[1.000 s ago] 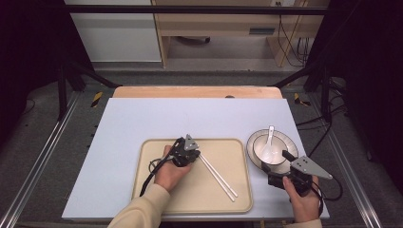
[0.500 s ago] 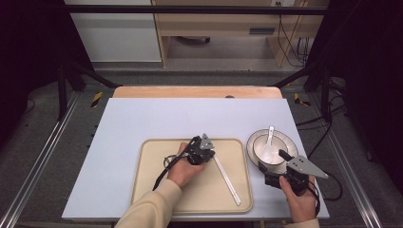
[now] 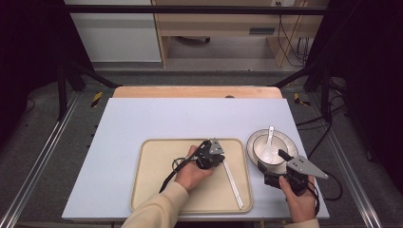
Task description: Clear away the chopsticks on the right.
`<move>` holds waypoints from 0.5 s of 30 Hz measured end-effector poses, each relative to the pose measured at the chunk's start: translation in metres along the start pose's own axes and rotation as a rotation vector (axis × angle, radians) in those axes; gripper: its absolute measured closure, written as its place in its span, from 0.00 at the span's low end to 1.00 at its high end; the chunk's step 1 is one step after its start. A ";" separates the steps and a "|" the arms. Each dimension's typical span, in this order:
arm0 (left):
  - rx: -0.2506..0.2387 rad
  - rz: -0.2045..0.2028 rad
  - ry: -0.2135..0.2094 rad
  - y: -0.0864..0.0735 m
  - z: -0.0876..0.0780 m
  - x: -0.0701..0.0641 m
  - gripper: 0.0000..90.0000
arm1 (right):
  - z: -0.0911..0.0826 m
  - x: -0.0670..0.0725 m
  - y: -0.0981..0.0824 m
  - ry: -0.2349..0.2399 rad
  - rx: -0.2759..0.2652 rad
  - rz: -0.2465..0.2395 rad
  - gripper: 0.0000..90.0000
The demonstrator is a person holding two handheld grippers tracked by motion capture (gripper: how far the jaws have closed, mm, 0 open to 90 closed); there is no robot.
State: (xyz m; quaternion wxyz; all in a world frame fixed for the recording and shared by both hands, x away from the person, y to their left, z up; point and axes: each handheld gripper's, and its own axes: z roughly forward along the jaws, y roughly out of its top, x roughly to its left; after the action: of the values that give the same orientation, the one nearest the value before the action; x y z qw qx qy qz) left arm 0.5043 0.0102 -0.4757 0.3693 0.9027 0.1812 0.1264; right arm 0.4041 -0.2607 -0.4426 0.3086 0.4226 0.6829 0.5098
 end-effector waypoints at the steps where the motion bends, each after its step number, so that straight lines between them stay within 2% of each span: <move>1: 0.002 0.008 -0.002 0.000 0.000 -0.001 1.00 | 0.000 0.000 0.000 0.001 0.001 0.002 0.13; 5: -0.014 0.002 -0.017 0.003 0.003 -0.004 1.00 | 0.001 0.001 0.000 0.002 0.002 0.001 0.13; 7: -0.018 0.024 -0.019 0.003 0.005 -0.006 0.99 | 0.001 0.000 0.000 -0.001 0.003 0.000 0.13; 9: -0.020 0.027 -0.025 0.004 0.005 -0.008 1.00 | 0.000 0.000 0.000 0.000 0.003 0.004 0.13; 10: -0.008 0.039 -0.024 0.004 0.004 -0.008 0.99 | 0.000 0.000 0.000 0.000 0.003 0.003 0.13; 15: -0.005 0.045 -0.030 0.006 0.005 -0.011 0.99 | 0.001 0.000 0.000 0.001 0.009 0.002 0.13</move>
State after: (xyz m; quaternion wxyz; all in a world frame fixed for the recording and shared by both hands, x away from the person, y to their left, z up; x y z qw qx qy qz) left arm 0.4970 -0.0012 -0.4759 0.3711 0.9075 0.1549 0.1214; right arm 0.4048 -0.2598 -0.4432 0.3057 0.4243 0.6848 0.5074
